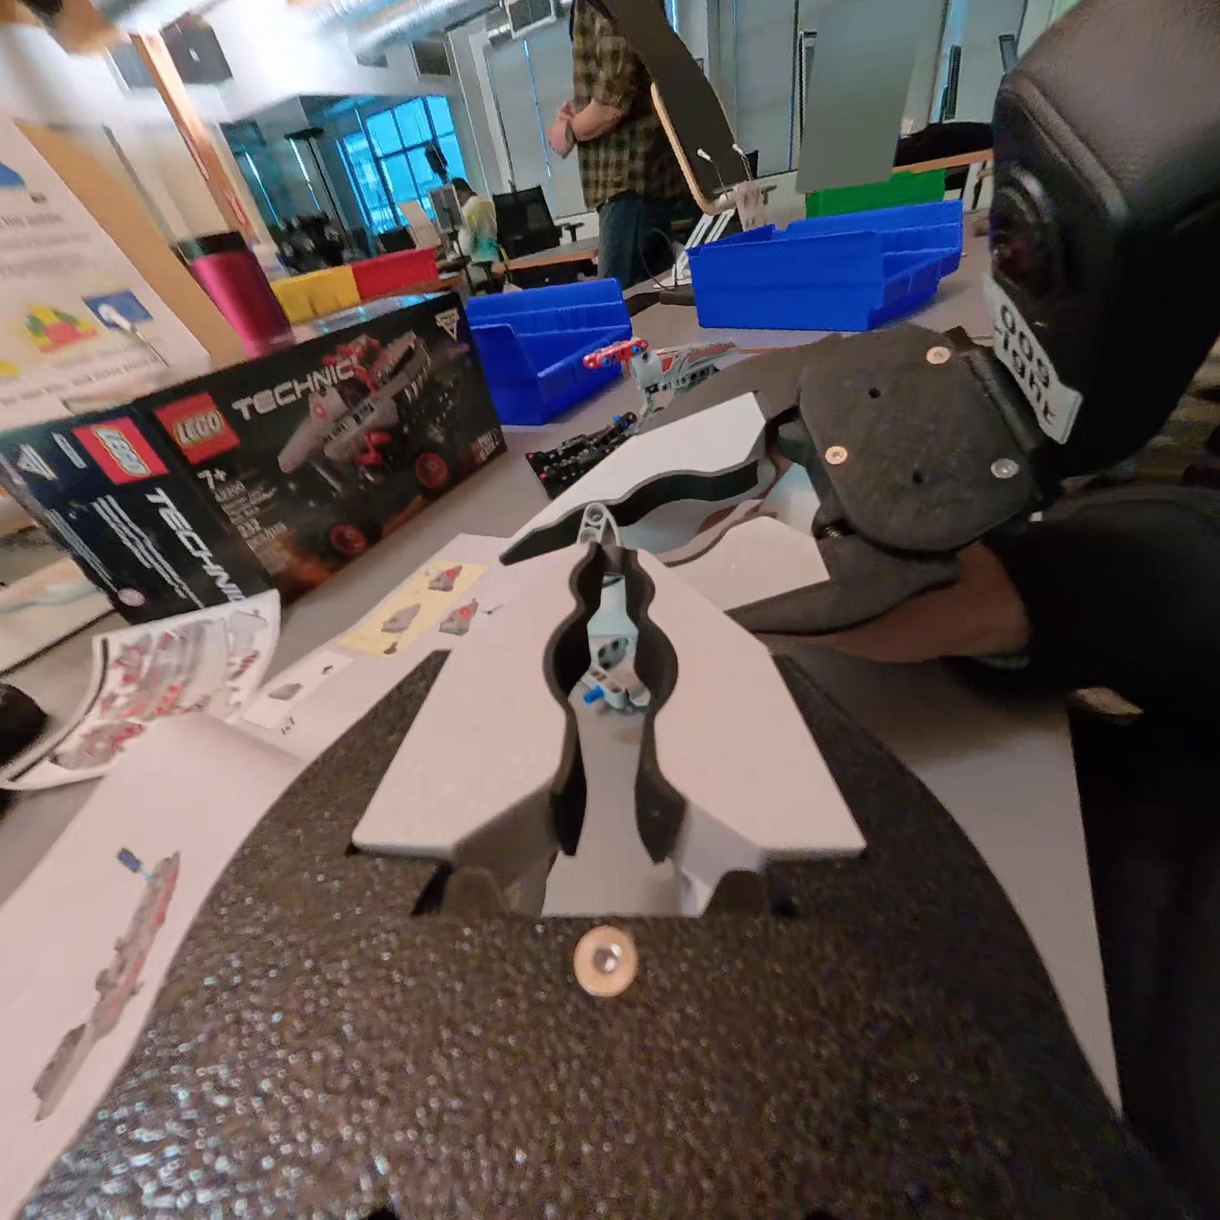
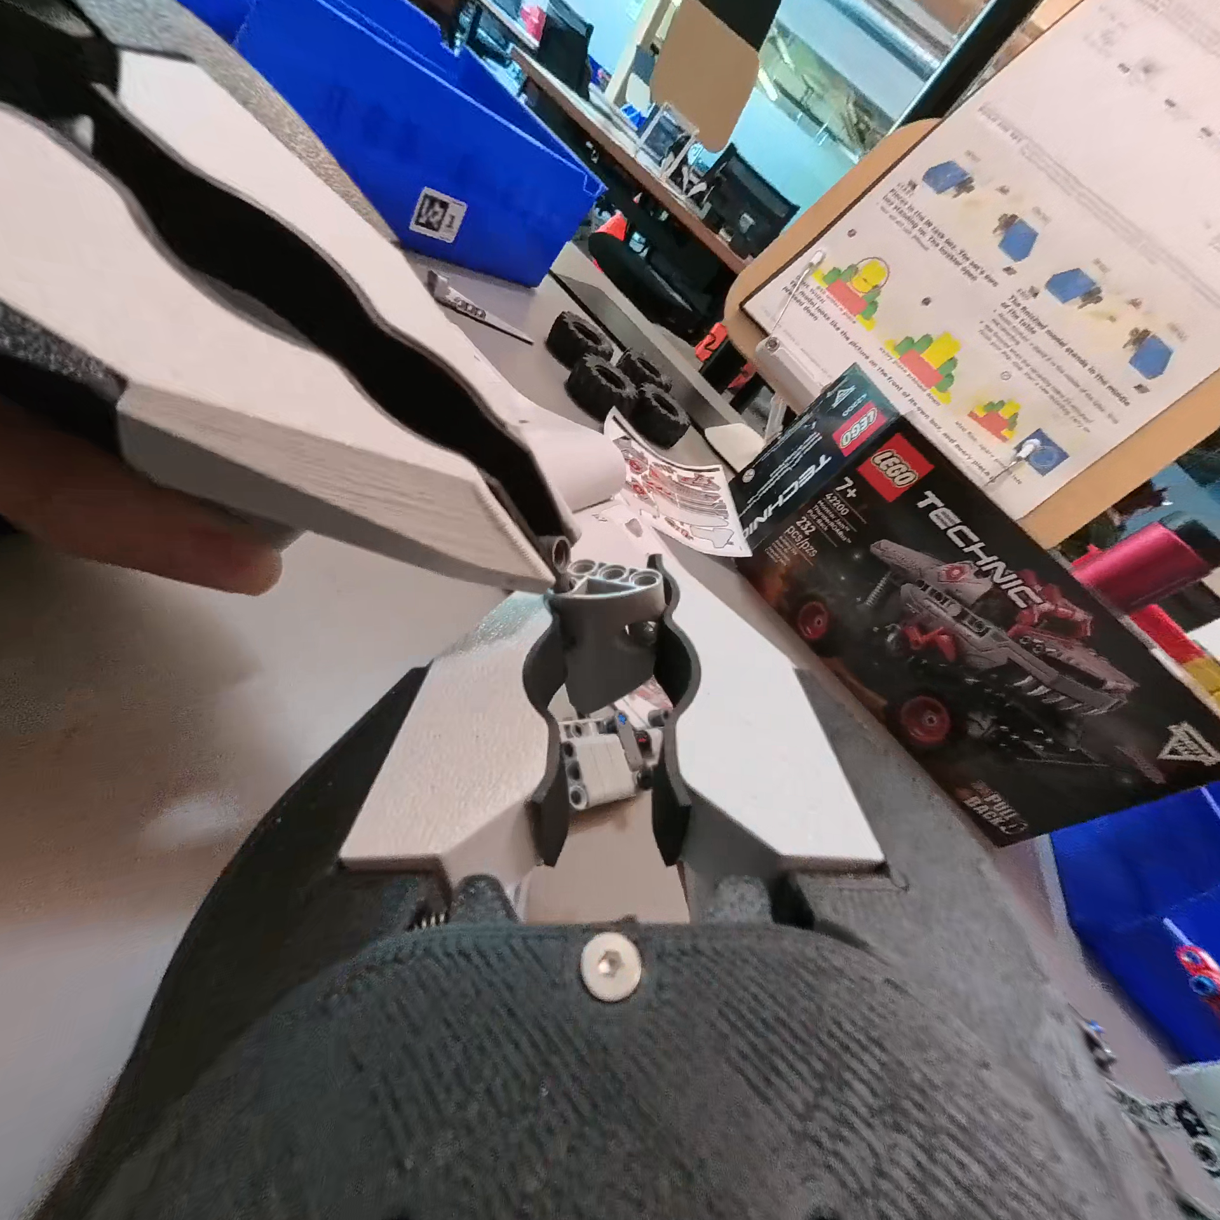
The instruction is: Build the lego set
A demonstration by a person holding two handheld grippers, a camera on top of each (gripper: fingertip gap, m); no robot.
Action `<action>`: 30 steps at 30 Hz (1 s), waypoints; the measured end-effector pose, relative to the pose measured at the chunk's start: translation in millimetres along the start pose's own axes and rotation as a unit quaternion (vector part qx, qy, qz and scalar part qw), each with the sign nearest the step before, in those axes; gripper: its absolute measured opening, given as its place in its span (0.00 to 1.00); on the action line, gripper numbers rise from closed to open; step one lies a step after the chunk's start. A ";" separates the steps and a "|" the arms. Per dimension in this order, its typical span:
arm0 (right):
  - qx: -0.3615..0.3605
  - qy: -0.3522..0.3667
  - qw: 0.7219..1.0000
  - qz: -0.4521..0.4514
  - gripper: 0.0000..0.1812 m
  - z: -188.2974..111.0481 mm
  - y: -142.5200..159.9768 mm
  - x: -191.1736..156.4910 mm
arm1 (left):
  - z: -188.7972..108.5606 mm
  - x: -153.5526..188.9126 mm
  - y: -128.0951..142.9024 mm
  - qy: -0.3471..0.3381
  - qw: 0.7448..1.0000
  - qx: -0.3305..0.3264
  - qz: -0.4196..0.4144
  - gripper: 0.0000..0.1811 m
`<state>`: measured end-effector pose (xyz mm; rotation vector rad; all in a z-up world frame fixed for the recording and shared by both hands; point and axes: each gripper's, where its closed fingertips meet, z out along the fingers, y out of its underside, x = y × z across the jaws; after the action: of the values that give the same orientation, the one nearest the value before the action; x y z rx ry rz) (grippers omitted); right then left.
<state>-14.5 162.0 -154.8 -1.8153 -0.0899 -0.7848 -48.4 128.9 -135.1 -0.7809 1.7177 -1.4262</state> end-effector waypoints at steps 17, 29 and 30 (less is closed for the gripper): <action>0.024 0.023 0.999 -0.032 0.12 -6.1 -9.5 3.3 | -4.5 4.7 -2.5 0.017 0.999 -0.021 0.017 0.03; -0.003 0.027 0.998 -0.061 0.12 -2.5 -1.7 1.6 | -2.7 2.9 7.6 0.022 0.999 -0.026 -0.035 0.03; -0.005 0.028 0.997 -0.066 0.12 -2.5 -1.5 1.8 | -2.5 3.2 8.2 0.016 0.999 -0.028 -0.021 0.03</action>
<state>-14.9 159.9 -152.2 -1.8087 -0.1707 -0.9312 -52.1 129.1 -143.5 -0.8320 1.7823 -1.4306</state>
